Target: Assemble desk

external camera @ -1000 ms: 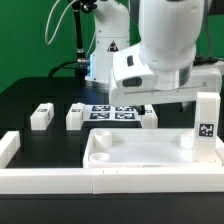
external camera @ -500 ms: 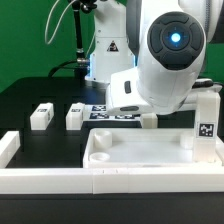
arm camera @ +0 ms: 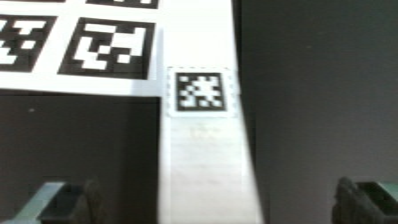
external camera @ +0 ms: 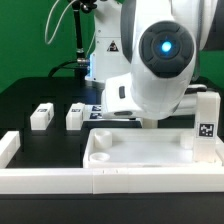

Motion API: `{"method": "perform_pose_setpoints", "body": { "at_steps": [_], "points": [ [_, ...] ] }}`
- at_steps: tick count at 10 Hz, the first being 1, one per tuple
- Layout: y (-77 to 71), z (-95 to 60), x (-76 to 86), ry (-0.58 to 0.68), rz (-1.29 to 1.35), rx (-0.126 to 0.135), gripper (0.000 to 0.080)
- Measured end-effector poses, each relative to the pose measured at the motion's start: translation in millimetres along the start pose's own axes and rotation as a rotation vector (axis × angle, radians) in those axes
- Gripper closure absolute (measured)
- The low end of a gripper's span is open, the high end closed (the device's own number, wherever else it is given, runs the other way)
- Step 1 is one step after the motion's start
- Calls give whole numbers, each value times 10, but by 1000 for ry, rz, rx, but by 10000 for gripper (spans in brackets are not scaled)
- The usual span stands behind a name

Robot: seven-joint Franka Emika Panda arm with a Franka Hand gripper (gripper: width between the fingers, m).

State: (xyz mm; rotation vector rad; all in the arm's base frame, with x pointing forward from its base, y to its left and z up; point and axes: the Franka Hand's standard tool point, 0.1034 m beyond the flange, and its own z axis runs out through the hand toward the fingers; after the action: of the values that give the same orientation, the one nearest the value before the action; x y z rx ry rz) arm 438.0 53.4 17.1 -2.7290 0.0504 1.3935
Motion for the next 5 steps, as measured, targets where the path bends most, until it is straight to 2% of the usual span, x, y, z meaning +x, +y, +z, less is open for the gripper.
{"method": "perform_pose_setpoints", "body": {
  "at_steps": [2,4,5],
  "points": [
    [-14,157,-29,-26,81,-6,150],
    [0,142,-23,-23,78,-4,150],
    [1,142,-23,-24,78,-4,267]
  ]
}}
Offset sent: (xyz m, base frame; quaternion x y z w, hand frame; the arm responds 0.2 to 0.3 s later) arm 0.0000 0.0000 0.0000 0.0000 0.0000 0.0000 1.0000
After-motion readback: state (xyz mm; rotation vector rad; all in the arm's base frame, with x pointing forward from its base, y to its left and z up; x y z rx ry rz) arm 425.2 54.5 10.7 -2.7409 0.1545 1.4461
